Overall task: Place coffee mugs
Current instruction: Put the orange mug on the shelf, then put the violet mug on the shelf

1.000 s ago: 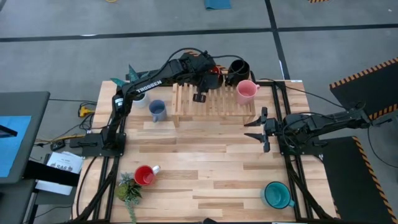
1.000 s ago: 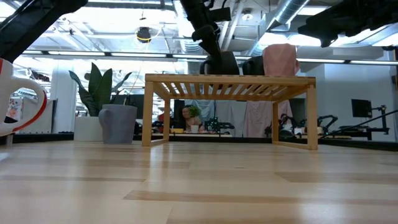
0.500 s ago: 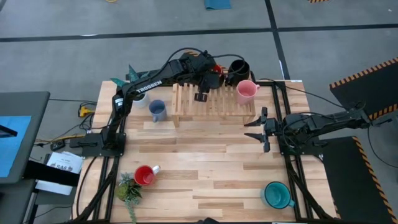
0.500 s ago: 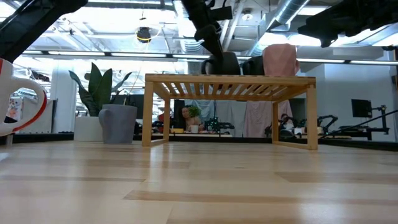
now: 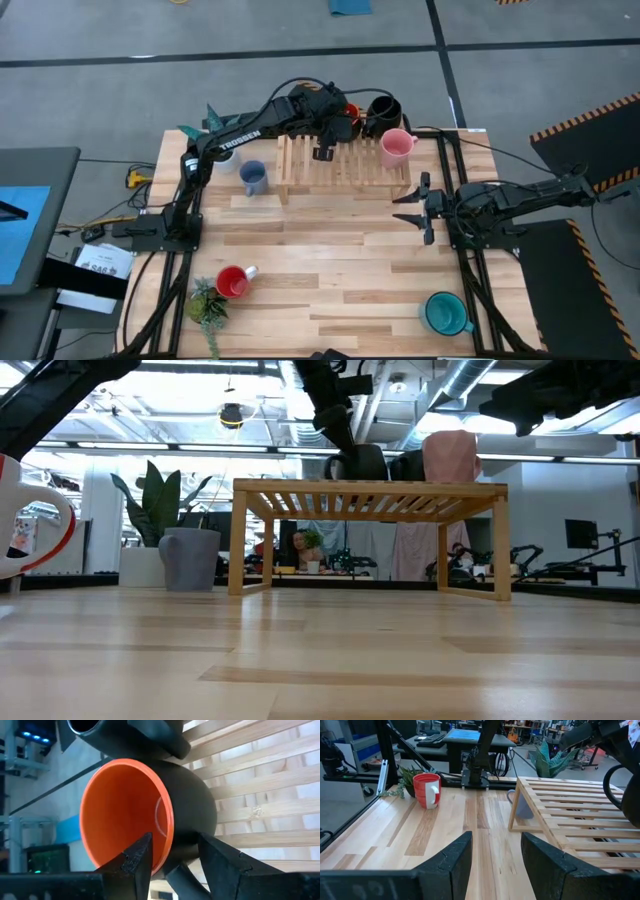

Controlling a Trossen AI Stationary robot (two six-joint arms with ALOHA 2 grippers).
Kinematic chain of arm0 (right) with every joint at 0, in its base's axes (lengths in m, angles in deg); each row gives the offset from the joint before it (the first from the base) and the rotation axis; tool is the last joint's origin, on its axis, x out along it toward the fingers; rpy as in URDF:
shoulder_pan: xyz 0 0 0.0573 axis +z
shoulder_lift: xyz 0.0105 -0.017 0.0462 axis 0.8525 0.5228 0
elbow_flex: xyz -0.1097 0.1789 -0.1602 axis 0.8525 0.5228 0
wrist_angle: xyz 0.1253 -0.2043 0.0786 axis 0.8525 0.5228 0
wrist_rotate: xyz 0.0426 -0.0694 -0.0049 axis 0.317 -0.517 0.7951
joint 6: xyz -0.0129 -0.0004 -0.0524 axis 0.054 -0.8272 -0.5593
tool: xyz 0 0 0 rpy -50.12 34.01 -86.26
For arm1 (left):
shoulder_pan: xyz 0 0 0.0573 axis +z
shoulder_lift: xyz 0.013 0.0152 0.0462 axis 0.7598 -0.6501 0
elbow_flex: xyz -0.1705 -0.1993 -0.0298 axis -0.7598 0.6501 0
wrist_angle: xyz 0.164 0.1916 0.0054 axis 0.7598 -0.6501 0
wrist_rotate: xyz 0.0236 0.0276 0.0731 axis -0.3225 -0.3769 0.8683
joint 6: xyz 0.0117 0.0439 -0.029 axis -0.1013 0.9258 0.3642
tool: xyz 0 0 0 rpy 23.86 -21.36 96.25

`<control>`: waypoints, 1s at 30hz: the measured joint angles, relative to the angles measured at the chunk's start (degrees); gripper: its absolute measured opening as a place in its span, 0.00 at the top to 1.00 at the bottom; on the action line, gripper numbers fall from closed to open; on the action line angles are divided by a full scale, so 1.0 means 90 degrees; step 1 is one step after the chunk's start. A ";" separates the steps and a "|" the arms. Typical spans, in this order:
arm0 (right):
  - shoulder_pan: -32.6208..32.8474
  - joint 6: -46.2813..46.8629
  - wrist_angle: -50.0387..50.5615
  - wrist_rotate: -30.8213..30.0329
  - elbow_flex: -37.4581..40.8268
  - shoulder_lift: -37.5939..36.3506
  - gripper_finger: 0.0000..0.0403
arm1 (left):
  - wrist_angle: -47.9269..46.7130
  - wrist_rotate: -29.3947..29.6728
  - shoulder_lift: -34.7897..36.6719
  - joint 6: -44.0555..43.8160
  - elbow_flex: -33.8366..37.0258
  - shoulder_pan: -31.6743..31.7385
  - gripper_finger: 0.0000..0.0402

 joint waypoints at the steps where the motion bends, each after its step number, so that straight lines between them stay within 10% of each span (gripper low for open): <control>1: 0.0000 0.0000 0.0000 0.0000 0.0000 0.0000 0.52 | -0.0002 0.0084 0.0001 0.0002 0.0000 -0.0023 0.66; 30: 0.0002 0.0000 0.0005 0.0002 0.0000 0.0000 0.52 | -0.0036 0.0271 0.1037 -0.0735 -0.0269 -0.0383 0.66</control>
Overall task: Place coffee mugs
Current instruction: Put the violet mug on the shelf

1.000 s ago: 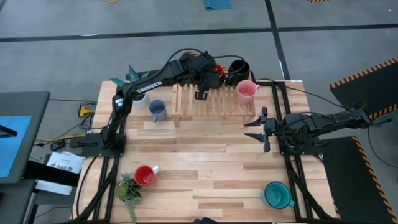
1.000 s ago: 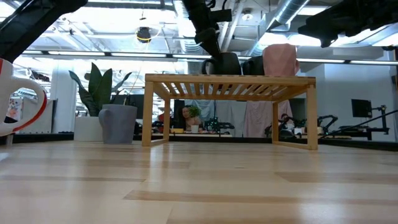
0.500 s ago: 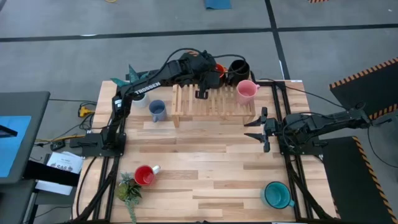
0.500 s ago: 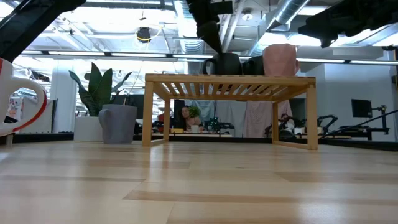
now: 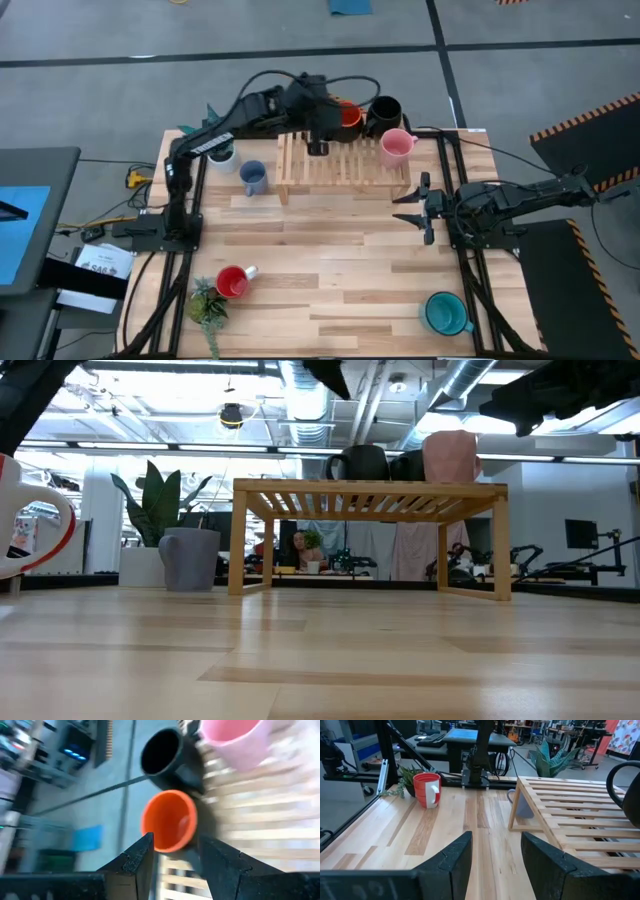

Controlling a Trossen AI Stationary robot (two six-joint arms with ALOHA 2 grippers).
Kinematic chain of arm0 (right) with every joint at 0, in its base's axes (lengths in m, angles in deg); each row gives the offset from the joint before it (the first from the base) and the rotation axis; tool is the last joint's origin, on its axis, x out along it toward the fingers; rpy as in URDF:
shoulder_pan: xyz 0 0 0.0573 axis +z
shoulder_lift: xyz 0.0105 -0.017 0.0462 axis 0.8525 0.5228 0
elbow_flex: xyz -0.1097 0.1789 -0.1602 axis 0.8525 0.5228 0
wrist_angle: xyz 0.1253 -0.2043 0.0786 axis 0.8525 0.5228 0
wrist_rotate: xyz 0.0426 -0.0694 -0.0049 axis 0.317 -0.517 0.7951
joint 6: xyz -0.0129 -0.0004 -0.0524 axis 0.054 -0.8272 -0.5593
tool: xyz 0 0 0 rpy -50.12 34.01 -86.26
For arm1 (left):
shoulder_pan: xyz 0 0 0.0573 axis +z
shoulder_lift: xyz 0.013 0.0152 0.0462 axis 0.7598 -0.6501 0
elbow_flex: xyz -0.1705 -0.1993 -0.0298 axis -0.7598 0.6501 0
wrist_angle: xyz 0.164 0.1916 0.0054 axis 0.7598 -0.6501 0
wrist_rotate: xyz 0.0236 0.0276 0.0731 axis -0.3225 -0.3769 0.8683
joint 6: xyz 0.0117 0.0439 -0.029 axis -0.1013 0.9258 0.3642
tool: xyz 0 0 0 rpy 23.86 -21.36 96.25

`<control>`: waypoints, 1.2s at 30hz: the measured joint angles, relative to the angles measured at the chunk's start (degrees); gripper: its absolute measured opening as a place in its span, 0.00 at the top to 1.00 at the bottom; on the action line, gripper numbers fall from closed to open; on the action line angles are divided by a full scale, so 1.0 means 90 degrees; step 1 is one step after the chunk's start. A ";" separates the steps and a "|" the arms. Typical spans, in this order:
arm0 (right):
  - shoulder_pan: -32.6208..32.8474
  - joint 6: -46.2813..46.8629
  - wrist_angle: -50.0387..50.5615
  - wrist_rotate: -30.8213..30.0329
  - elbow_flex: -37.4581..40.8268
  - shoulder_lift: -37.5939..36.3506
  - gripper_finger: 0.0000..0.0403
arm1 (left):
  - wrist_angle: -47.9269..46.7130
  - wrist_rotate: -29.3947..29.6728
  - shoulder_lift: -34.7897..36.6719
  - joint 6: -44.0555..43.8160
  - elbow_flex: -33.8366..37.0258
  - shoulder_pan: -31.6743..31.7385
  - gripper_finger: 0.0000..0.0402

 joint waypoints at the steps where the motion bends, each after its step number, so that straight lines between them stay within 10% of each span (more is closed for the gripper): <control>1: 0.0000 0.0000 -0.0002 0.0000 0.0000 0.0000 0.52 | -0.0153 -0.0205 0.0128 -0.0281 0.0004 0.0000 0.66; 12: 0.0001 0.0002 0.0000 0.0000 0.0000 0.0000 0.52 | -0.0696 -0.2839 0.1825 -0.2055 0.1220 -0.0176 0.66; 27: 0.0000 0.0007 -0.0009 0.0000 0.0000 0.0000 0.52 | 0.5864 -0.3110 0.5938 -0.2512 0.9281 -0.1016 0.66; 36: 0.0000 0.0019 -0.0058 0.0000 0.0000 0.0000 0.52 | 0.7295 -0.2886 0.7080 -0.2810 1.1368 -0.1674 0.66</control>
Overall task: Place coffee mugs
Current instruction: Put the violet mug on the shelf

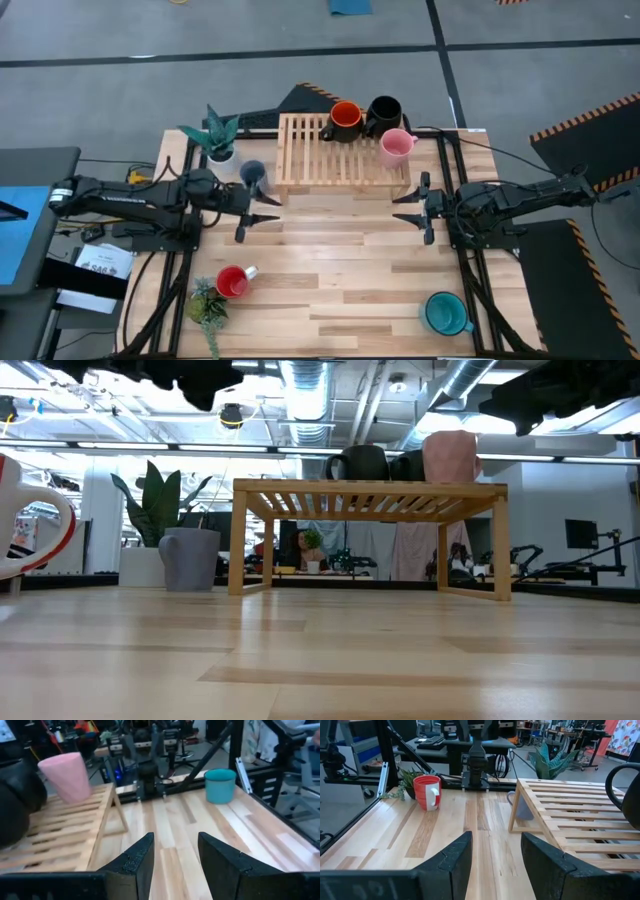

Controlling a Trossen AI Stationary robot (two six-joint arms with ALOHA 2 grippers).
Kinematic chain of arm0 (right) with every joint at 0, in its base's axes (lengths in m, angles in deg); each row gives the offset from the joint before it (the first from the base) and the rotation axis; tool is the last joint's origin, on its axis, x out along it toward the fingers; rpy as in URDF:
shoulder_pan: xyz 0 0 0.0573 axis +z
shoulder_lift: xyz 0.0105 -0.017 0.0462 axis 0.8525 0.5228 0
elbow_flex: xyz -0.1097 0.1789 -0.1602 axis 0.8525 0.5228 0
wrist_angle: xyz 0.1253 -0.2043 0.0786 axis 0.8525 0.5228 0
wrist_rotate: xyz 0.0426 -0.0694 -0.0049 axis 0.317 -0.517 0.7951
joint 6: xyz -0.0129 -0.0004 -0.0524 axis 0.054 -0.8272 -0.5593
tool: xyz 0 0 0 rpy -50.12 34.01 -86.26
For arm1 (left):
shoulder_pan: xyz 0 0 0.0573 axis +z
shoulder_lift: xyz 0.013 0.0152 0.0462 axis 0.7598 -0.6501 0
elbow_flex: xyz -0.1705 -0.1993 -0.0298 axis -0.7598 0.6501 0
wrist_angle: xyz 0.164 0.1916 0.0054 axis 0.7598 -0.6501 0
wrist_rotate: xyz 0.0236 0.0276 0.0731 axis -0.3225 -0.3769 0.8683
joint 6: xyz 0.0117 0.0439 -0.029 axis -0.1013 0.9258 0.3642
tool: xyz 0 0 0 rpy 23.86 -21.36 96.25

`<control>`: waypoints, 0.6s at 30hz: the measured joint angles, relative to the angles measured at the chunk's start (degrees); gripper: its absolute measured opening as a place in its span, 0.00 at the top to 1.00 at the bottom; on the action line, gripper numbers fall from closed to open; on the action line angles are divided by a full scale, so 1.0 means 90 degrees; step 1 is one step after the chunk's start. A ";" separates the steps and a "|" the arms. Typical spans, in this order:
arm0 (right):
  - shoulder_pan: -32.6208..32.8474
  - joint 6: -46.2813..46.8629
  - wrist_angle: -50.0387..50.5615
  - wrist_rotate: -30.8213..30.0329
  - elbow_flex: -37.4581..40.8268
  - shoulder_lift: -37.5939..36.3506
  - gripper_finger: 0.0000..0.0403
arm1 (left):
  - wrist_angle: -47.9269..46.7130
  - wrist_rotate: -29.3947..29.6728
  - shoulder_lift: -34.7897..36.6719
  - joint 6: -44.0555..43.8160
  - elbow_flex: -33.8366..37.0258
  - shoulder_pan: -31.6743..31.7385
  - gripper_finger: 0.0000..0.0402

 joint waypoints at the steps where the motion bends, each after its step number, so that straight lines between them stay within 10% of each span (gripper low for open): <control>1: 0.0000 0.0000 0.0000 0.0000 0.0000 0.0000 0.52 | -0.0047 0.0124 0.0059 -0.0002 0.0053 -0.0037 0.66; 10: -0.0002 -0.0002 -0.0015 -0.0001 0.0000 0.0000 0.52 | -0.1984 0.2378 0.0374 -0.0116 -0.0117 -0.0145 0.66; 18: -0.0002 -0.0019 -0.0050 -0.0002 0.0000 0.0000 0.52 | -0.4284 0.2591 0.0371 -0.0267 -0.0678 -0.0062 0.66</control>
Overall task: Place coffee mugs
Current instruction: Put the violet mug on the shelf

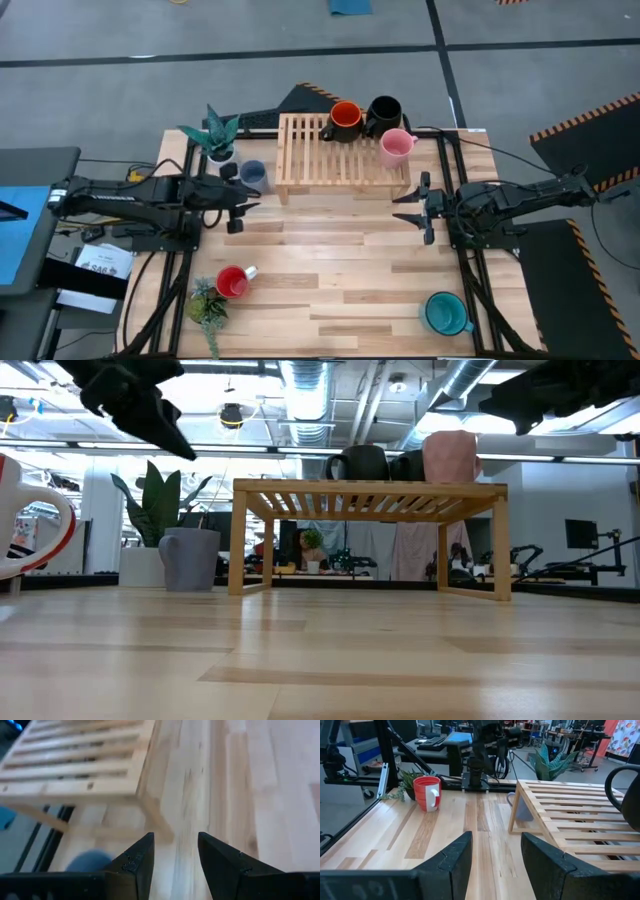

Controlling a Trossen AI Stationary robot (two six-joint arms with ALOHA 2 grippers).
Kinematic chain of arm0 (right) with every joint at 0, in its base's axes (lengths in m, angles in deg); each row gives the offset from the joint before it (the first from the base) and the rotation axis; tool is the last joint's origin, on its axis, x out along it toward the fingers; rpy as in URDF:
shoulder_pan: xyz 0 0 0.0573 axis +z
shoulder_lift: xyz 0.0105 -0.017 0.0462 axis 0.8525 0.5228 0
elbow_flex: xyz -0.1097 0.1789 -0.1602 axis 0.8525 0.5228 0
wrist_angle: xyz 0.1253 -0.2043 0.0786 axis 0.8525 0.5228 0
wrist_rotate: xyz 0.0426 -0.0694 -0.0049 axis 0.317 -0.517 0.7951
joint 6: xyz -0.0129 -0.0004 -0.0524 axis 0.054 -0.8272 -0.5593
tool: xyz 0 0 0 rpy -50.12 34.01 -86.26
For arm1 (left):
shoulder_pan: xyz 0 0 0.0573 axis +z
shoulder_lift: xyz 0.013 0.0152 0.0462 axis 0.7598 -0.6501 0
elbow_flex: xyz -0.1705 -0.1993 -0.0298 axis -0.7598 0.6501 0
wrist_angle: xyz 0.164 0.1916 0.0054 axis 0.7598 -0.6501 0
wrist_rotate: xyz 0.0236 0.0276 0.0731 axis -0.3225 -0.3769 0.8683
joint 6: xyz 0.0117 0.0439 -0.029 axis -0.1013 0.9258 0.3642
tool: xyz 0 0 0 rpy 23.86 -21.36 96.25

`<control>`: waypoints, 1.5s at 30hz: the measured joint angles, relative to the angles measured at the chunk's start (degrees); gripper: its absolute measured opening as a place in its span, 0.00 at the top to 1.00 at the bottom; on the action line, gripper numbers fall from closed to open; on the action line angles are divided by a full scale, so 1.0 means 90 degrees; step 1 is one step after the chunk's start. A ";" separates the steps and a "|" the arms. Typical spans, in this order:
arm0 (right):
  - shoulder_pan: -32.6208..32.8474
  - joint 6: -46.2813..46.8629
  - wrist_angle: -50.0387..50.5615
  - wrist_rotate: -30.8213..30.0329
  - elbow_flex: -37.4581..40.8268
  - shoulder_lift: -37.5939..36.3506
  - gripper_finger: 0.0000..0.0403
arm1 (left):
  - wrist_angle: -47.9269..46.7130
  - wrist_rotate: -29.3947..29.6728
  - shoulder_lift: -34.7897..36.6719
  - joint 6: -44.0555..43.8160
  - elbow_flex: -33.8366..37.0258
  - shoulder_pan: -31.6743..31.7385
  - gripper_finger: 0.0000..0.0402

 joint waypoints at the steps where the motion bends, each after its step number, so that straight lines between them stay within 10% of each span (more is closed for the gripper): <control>1: 0.0000 0.0000 -0.0019 0.0000 0.0000 0.0000 0.52 | -0.0201 -0.0023 0.0000 -0.0011 -0.0046 0.0071 0.66; 19: 0.0000 -0.0018 -0.0086 0.0000 -0.0002 0.0001 0.52 | -0.0617 -0.1022 -0.1377 0.0646 -0.0090 0.2042 0.66; 45: 0.0000 0.0000 -0.0032 0.0000 -0.0002 0.0002 0.52 | -0.0171 -0.0295 -0.2506 0.0661 -0.0093 0.2200 0.68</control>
